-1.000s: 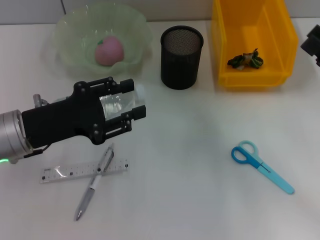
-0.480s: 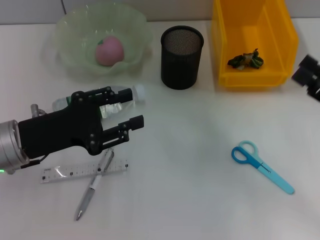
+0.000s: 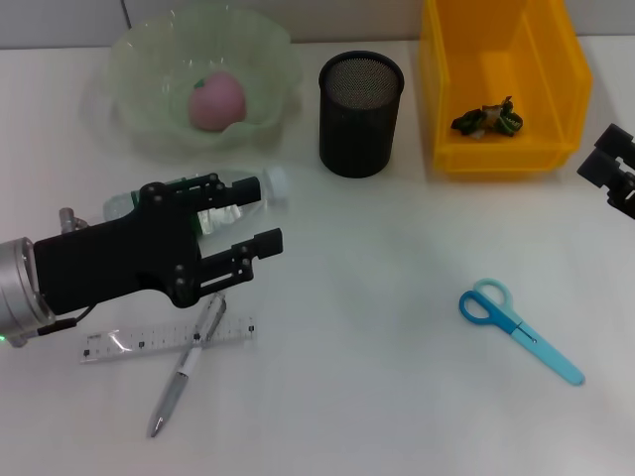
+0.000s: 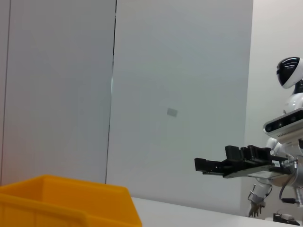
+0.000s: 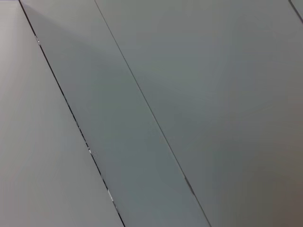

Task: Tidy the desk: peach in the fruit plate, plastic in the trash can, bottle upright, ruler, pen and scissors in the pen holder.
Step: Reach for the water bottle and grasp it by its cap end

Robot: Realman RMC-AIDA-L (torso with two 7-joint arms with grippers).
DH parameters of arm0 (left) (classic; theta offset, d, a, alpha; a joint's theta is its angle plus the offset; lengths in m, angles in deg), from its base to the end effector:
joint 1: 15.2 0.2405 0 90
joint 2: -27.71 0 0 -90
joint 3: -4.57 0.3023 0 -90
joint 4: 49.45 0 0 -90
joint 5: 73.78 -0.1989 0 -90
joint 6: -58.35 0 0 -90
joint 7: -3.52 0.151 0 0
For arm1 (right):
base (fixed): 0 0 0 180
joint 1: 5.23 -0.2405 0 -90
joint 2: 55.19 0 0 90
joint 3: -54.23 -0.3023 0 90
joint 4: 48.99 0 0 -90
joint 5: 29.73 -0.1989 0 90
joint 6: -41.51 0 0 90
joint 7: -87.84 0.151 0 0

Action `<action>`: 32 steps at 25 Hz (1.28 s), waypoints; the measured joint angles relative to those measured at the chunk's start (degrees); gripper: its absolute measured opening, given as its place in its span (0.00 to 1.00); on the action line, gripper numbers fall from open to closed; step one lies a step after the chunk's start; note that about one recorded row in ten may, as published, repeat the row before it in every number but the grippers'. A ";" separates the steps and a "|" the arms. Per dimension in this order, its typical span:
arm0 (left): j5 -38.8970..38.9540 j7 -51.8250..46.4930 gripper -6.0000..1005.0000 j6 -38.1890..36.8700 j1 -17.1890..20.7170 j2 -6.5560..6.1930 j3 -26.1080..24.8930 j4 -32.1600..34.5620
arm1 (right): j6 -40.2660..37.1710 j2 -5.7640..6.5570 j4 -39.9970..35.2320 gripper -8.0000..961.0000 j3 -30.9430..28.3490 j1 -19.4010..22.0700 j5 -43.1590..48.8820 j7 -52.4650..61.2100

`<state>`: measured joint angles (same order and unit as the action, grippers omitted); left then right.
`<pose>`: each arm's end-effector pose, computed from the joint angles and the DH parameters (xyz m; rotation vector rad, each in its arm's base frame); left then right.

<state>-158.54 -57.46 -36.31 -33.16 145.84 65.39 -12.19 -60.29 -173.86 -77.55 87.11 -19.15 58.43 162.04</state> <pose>-0.2837 0.2825 -0.0302 -2.6496 -0.2707 -1.0496 0.3360 0.2584 0.0176 -2.1751 0.7987 1.3259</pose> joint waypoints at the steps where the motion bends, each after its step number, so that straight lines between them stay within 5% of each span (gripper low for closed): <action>1: 0.00 -0.13 0.58 0.00 0.03 -0.03 -0.02 0.12 | 0.00 0.00 0.00 0.82 0.00 0.00 0.00 0.00; 6: -0.02 -3.46 0.58 0.81 -0.41 -0.39 -0.34 1.65 | 0.40 -0.02 0.18 0.82 -0.02 0.03 0.03 0.01; 11: -4.78 -13.67 0.58 4.28 -1.35 -0.79 -0.47 11.09 | 1.23 -0.12 0.32 0.82 -0.01 0.04 0.06 0.02; 19: -27.29 -36.49 0.58 10.09 -13.01 -0.41 -0.62 22.29 | 1.44 -0.24 1.10 0.82 -0.01 0.03 0.09 0.09; 32: -44.86 -44.03 0.61 15.53 -22.90 0.59 4.29 22.14 | 2.33 -0.18 1.23 0.82 0.50 -0.67 0.09 0.04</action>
<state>-203.39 -101.49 -20.78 -56.06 146.42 69.68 9.95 -57.96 -174.04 -76.32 87.61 -19.81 58.52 162.08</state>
